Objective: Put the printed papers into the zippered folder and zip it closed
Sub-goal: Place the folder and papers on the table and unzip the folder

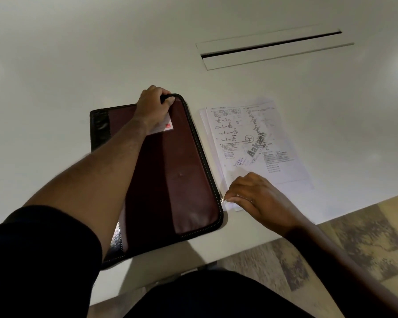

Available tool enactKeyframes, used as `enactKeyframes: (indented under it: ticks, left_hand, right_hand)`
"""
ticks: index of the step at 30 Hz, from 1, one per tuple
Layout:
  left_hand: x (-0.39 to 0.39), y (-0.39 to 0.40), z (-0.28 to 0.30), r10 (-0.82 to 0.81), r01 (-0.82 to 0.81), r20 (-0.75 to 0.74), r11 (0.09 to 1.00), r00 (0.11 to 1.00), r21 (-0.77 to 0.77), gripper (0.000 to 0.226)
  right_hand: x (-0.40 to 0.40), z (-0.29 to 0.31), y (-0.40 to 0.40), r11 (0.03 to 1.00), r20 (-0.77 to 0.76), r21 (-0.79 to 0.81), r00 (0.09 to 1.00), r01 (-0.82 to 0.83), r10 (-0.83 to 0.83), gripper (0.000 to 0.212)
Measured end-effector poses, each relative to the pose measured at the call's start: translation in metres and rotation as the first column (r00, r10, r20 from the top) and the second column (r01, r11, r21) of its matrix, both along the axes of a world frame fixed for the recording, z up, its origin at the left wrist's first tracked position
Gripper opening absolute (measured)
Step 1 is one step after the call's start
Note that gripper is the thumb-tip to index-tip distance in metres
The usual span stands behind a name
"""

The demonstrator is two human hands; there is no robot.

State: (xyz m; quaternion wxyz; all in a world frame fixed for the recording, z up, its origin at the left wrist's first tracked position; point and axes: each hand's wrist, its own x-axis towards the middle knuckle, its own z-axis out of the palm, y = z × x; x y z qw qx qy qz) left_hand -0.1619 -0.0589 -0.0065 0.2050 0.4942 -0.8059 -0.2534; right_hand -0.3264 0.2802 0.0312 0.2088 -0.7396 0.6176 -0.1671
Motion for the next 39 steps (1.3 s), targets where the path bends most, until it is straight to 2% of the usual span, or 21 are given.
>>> enactKeyframes:
  ticks: [11,18,22,24,27,29,34,39]
  left_hand:
    - [-0.001,0.000,-0.001,0.033,-0.033,-0.028,0.999,0.999,0.003,0.034]
    - [-0.001,0.002,0.001,0.039,-0.039,-0.028,0.999,0.999,-0.004,0.033]
    - [0.000,0.006,0.004,0.014,-0.014,0.009,0.997,1.000,-0.077,0.034]
    - [0.002,0.014,0.011,0.014,-0.023,-0.069,0.990,0.997,-0.137,0.036]
    - [0.005,0.047,0.023,-0.036,0.002,-0.213,0.988,0.976,-0.155,0.034]
    - [0.006,0.082,0.027,-0.093,0.060,-0.251,0.989,0.964,-0.134,0.029]
    - [0.025,0.180,0.030,-0.244,0.227,-0.149,0.966,0.958,-0.120,0.014]
    - [0.057,0.251,0.024,-0.387,0.386,-0.036,0.922,0.921,-0.041,0.024]
  right_hand:
    - [0.020,-0.018,0.036,1.000,0.099,-0.004,0.995,0.025,-0.024,0.015]
    - [0.042,-0.030,0.056,0.991,0.130,0.019,0.982,0.135,-0.136,0.010]
    - [0.050,-0.026,0.061,0.978,0.195,0.022,0.958,0.208,-0.208,0.008]
    - [0.053,-0.025,0.063,0.977,0.195,0.027,0.957,0.212,-0.213,0.011]
    - [0.055,-0.027,0.064,0.972,0.201,0.020,0.951,0.235,-0.234,0.018]
    - [0.056,-0.029,0.064,0.969,0.205,-0.003,0.949,0.247,-0.241,0.021]
    - [0.058,-0.030,0.063,0.963,0.247,0.020,0.932,0.269,-0.265,0.021]
    - [0.058,-0.028,0.062,0.962,0.279,0.068,0.921,0.264,-0.272,0.013]
